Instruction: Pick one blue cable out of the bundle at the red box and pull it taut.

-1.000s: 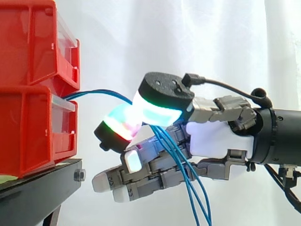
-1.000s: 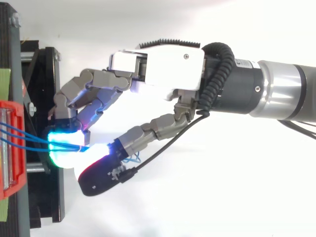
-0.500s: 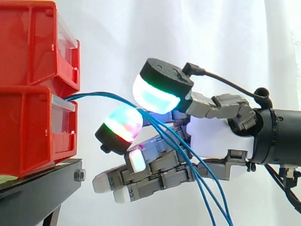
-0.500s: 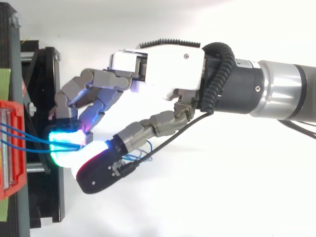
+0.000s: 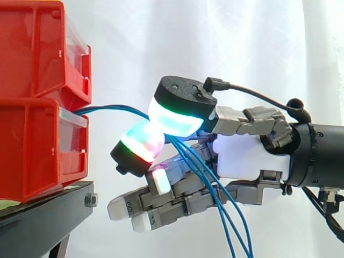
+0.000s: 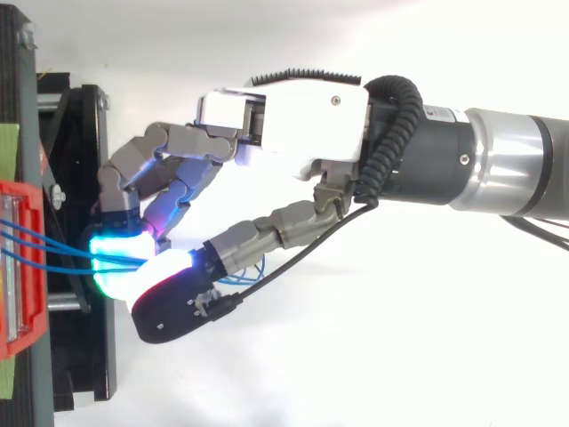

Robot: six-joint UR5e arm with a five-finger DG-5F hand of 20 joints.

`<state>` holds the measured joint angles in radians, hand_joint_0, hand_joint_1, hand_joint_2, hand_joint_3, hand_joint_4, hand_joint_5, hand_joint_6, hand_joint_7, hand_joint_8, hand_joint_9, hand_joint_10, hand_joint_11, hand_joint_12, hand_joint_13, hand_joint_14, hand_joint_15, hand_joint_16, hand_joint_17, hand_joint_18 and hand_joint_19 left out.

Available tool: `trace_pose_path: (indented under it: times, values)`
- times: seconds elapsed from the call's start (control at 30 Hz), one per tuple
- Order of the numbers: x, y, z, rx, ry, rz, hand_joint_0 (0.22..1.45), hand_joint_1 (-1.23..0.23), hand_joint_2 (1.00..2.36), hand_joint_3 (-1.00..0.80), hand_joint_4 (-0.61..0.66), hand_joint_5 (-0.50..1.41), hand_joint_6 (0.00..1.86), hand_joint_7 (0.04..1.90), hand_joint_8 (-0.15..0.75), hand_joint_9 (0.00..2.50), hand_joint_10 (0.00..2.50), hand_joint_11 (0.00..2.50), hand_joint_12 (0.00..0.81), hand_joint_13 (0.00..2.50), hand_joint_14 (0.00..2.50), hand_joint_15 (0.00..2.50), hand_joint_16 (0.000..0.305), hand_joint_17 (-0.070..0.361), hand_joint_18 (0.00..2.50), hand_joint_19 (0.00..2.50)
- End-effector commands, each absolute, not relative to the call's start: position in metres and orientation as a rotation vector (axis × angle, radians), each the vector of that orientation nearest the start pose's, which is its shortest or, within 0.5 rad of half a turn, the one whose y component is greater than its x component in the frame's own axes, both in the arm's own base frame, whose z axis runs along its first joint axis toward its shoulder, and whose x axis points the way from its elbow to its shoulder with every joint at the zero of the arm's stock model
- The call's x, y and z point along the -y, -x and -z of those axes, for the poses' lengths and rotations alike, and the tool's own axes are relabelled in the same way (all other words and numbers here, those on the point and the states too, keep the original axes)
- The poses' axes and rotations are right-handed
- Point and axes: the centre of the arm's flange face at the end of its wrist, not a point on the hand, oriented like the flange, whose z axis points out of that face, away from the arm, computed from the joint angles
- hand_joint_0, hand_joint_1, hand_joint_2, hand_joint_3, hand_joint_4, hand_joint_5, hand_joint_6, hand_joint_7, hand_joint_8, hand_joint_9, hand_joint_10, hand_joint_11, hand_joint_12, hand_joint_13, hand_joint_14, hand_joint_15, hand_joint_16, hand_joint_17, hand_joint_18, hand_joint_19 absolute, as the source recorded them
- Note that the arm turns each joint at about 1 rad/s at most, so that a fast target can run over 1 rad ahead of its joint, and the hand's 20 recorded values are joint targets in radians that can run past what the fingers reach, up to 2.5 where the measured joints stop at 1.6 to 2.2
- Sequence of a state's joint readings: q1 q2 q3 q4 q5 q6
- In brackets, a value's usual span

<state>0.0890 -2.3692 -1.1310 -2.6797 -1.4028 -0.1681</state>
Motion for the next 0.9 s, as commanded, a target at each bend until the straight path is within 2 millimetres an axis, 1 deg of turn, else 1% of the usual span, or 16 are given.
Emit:
trace_pose_path:
  times: [0.0, 0.1, 0.17, 0.23, 0.3, 0.33, 0.37, 0.4, 0.43, 0.47, 0.53, 0.57, 0.6, 0.63, 0.73, 0.87]
  values:
    - [0.0802, -0.79, -0.232, -1.146, -1.067, -1.075, 0.69, -0.93, 1.01, -0.28, 0.07, -0.14, 0.92, 1.06, 0.414, 0.95, 0.02, 0.82, 0.465, 0.56, 0.01, 0.19, 0.056, 0.125, 0.52, 0.2]
    - [0.0802, -0.7899, -0.2332, -1.144, -1.066, -1.076, 0.73, -0.95, 1.01, -0.37, 0.04, -0.15, 0.92, 1.08, 0.403, 0.94, 0.02, 0.84, 0.465, 0.56, 0.01, 0.2, 0.056, 0.125, 0.52, 0.18]
    - [0.0801, -0.7903, -0.2327, -1.145, -1.065, -1.075, 0.76, -0.94, 1.0, -0.5, 0.03, -0.15, 0.91, 1.0, 0.398, 0.93, 0.01, 0.83, 0.463, 0.56, 0.01, 0.2, 0.056, 0.126, 0.52, 0.17]
    - [0.0789, -0.7903, -0.2339, -1.145, -1.064, -1.077, 0.74, -0.96, 1.0, -0.5, 0.06, -0.16, 0.91, 0.96, 0.398, 0.93, 0.02, 0.84, 0.463, 0.56, 0.01, 0.19, 0.056, 0.126, 0.52, 0.17]
    - [0.0789, -0.7905, -0.2327, -1.146, -1.065, -1.076, 0.68, -0.95, 1.0, -0.5, 0.14, -0.15, 0.91, 0.96, 0.394, 0.92, 0.02, 0.84, 0.46, 0.54, 0.01, 0.2, 0.056, 0.126, 0.52, 0.19]
    - [0.0789, -0.7905, -0.2327, -1.146, -1.065, -1.076, 0.64, -0.94, 1.0, -0.5, 0.16, -0.15, 0.9, 0.96, 0.395, 0.93, 0.02, 0.84, 0.459, 0.54, 0.01, 0.2, 0.056, 0.125, 0.51, 0.19]
    - [0.0789, -0.7905, -0.2327, -1.146, -1.065, -1.076, 0.57, -0.9, 1.0, -0.5, 0.16, -0.15, 0.9, 0.96, 0.402, 0.93, 0.02, 0.83, 0.466, 0.54, 0.01, 0.2, 0.057, 0.128, 0.51, 0.21]
    - [0.0789, -0.7908, -0.2334, -1.145, -1.064, -1.077, 0.53, -0.86, 1.0, -0.5, 0.17, -0.15, 0.9, 0.95, 0.409, 0.94, 0.01, 0.84, 0.474, 0.54, 0.01, 0.2, 0.058, 0.131, 0.5, 0.22]
    - [0.0789, -0.791, -0.2354, -1.142, -1.062, -1.078, 0.49, -0.78, 1.0, -0.5, 0.17, -0.14, 0.9, 0.95, 0.429, 0.96, 0.01, 0.83, 0.491, 0.54, 0.01, 0.19, 0.061, 0.138, 0.5, 0.23]
    - [0.0788, -0.7914, -0.2361, -1.141, -1.061, -1.079, 0.48, -0.73, 1.0, -0.5, 0.17, -0.14, 0.9, 0.95, 0.435, 0.98, 0.01, 0.84, 0.495, 0.54, 0.01, 0.2, 0.063, 0.141, 0.51, 0.23]
    - [0.0775, -0.7922, -0.2375, -1.139, -1.059, -1.082, 0.49, -0.64, 1.0, -0.5, 0.16, -0.13, 0.9, 0.96, 0.437, 0.99, 0.01, 0.82, 0.489, 0.54, 0.01, 0.2, 0.062, 0.139, 0.5, 0.24]
    - [0.0787, -0.7925, -0.2371, -1.138, -1.059, -1.081, 0.52, -0.59, 1.0, -0.5, 0.16, -0.13, 0.89, 0.98, 0.431, 0.98, 0.02, 0.82, 0.475, 0.53, 0.01, 0.21, 0.06, 0.134, 0.48, 0.26]
    - [0.0775, -0.7926, -0.2371, -1.139, -1.059, -1.082, 0.54, -0.58, 1.0, -0.5, 0.15, -0.13, 0.89, 0.99, 0.424, 0.99, 0.02, 0.82, 0.468, 0.53, 0.01, 0.2, 0.058, 0.131, 0.47, 0.26]
    - [0.0775, -0.7925, -0.2383, -1.138, -1.058, -1.082, 0.57, -0.58, 1.0, -0.5, 0.15, -0.13, 0.89, 1.01, 0.415, 0.99, 0.02, 0.81, 0.458, 0.53, 0.01, 0.21, 0.056, 0.127, 0.46, 0.27]
    - [0.0775, -0.7925, -0.2383, -1.138, -1.058, -1.082, 0.58, -0.63, 1.01, -0.38, 0.14, -0.13, 0.9, 1.04, 0.417, 1.0, 0.01, 0.84, 0.452, 0.54, 0.01, 0.23, 0.056, 0.126, 0.46, 0.27]
    - [0.0763, -0.793, -0.239, -1.138, -1.056, -1.084, 0.59, -0.7, 1.01, -0.26, 0.16, -0.13, 0.9, 1.03, 0.446, 1.01, 0.01, 0.84, 0.48, 0.57, 0.01, 0.23, 0.062, 0.139, 0.51, 0.24]
